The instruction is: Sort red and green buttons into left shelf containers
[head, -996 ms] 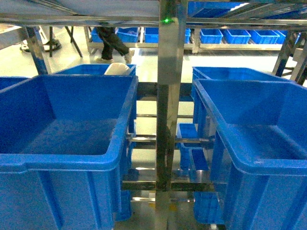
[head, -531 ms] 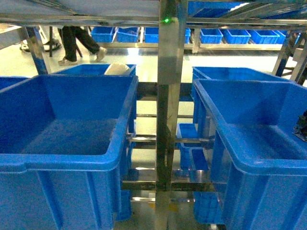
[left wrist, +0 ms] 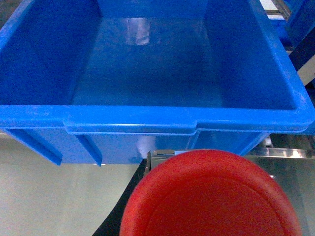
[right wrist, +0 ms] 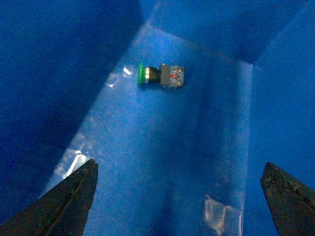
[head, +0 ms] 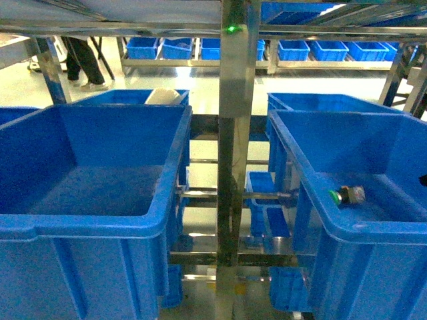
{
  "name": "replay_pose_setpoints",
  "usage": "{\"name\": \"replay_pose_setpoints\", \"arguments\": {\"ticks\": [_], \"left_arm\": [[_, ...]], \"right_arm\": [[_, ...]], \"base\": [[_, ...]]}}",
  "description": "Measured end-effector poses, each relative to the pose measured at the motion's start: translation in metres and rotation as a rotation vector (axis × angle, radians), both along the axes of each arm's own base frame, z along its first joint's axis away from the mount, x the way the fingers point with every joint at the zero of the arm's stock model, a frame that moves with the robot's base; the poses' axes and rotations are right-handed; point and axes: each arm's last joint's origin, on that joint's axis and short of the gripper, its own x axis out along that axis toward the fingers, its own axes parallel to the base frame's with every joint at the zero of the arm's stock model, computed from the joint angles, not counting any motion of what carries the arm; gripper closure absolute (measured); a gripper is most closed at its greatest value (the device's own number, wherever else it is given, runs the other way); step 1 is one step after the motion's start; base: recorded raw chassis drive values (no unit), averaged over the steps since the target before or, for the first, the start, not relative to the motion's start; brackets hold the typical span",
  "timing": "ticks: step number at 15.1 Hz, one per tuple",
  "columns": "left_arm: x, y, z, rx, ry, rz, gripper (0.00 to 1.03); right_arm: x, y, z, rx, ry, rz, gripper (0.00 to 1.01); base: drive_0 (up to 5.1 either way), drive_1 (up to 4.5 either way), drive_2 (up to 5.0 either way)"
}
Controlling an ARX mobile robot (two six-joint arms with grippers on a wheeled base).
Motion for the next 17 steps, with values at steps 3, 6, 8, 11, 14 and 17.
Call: {"name": "replay_pose_setpoints", "arguments": {"ticks": [3, 6, 8, 11, 14, 17], "left_arm": [[0.0, 0.0, 0.0, 0.0, 0.0, 0.0, 0.77], [0.0, 0.0, 0.0, 0.0, 0.0, 0.0, 0.77], [0.0, 0.0, 0.0, 0.0, 0.0, 0.0, 0.77], [0.0, 0.0, 0.0, 0.0, 0.0, 0.0, 0.77], [0.0, 0.0, 0.0, 0.0, 0.0, 0.0, 0.77], [0.0, 0.0, 0.0, 0.0, 0.0, 0.001, 0.77]], "right_arm": [[-0.043, 0.012, 0.018, 0.004, -0.13, 0.028, 0.03], [-0.097, 0.02, 0.02, 0.025, -0.222, 0.003, 0.03], [-0.135, 0.024, 0.021, 0.047, -0.292, -0.026, 0.03], [-0.191, 0.02, 0.001, 0.107, -0.23, -0.163, 0.03], [-0.24, 0.026, -0.024, 0.131, -0.196, -0.201, 0.03], [-0.255, 0.04, -0.013, 0.092, -0.317, -0.135, 0.03]], "base": [[0.0, 0.0, 0.0], [0.0, 0.0, 0.0], [0.0, 0.0, 0.0], [0.0, 0.0, 0.0], [0.0, 0.0, 0.0], [0.0, 0.0, 0.0]]}}
